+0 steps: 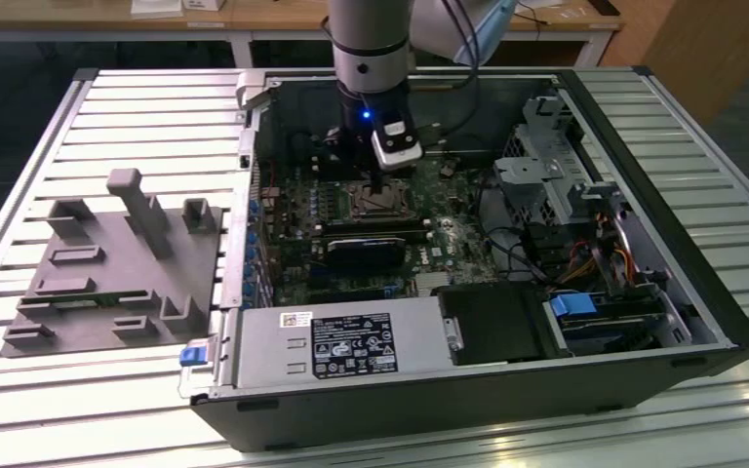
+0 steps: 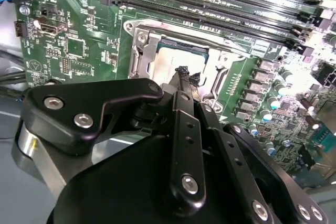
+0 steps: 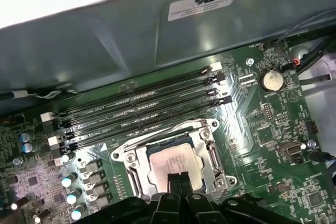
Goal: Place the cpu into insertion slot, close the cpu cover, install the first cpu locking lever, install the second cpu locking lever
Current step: 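Install the first cpu locking lever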
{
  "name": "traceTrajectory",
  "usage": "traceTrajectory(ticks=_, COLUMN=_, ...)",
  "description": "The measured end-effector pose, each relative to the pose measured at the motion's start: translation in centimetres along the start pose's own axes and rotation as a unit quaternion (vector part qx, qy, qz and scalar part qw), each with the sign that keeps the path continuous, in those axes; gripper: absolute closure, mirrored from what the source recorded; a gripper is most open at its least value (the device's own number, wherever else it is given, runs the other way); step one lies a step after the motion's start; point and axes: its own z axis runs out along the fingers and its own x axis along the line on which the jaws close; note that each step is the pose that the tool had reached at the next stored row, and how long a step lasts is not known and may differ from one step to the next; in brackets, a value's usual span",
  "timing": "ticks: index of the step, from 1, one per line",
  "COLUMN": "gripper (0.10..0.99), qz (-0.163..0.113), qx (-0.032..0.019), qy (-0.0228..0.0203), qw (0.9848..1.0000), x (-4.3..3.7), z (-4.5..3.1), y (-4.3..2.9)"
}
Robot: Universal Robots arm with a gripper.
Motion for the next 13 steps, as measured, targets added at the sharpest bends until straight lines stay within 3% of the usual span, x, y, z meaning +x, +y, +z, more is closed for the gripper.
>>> traceTrajectory(ticks=6, gripper=0.984, qz=-0.008, qx=-0.0001, qy=0.002, qw=1.0, x=-0.43, z=-0.04, y=0.09)
traceTrajectory(ticks=13, gripper=0.984, qz=-0.011, qx=-0.0005, qy=0.0022, qw=0.9999, x=-0.51, z=-0.71, y=0.14)
